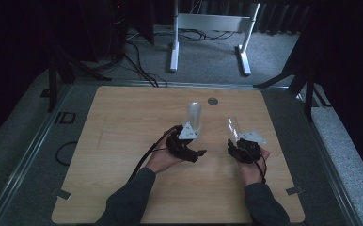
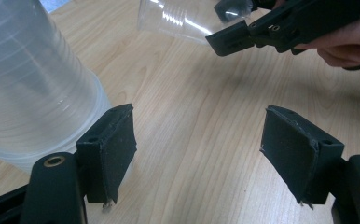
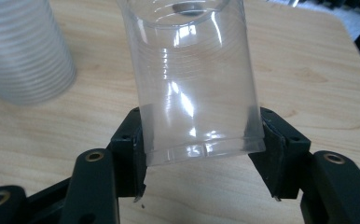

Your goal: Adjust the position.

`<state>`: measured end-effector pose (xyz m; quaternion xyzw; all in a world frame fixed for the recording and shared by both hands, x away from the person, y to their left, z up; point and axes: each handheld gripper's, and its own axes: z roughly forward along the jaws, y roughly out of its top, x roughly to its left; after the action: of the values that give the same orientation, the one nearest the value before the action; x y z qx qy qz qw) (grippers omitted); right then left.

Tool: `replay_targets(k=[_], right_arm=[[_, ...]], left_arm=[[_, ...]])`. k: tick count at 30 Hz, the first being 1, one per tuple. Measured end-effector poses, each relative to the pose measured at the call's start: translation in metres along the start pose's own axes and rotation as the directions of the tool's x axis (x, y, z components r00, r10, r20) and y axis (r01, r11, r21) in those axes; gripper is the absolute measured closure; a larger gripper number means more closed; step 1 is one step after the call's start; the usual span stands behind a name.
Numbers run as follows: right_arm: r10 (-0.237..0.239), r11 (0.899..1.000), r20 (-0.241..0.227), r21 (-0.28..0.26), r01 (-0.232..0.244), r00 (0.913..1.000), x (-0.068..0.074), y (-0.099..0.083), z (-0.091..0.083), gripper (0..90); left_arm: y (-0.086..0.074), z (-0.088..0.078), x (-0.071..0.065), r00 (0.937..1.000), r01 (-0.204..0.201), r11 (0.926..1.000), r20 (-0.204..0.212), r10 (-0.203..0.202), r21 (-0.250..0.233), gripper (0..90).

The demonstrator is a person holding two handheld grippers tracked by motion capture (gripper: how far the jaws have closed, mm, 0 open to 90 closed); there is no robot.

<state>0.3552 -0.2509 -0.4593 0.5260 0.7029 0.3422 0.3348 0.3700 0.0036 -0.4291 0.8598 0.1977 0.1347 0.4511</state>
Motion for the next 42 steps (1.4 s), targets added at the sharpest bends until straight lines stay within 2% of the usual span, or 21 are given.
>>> replay_targets(k=[12,24,29,38,42], right_arm=[[0.006,0.995,0.01,-0.095,-0.005,0.9999,0.011,-0.003,-0.005,42.3],[0.03,0.985,0.023,-0.168,-0.026,0.9993,0.009,-0.003,-0.012,42.3],[0.03,0.981,0.022,-0.194,-0.025,0.9993,0.011,-0.003,-0.015,42.3],[0.029,0.969,0.018,-0.245,-0.023,0.9994,0.011,-0.003,-0.021,42.3],[0.029,0.966,0.019,-0.258,-0.023,0.9994,0.011,-0.003,-0.023,42.3]], left_arm=[[0.002,0.003,-0.001,0.9999,0.016,0.9997,0.001,-0.016,-0.017,25.9],[0.005,0.007,-0.003,0.9993,0.038,0.9987,0.006,-0.038,-0.033,25.9],[0.007,0.007,-0.003,0.9989,0.045,0.9976,-0.01,-0.046,-0.052,28.2],[0.012,0.009,-0.001,0.9952,0.096,0.9915,-0.011,-0.098,-0.087,28.3],[0.014,0.011,-0.002,0.9945,0.104,0.9909,-0.008,-0.105,-0.086,29.3]])
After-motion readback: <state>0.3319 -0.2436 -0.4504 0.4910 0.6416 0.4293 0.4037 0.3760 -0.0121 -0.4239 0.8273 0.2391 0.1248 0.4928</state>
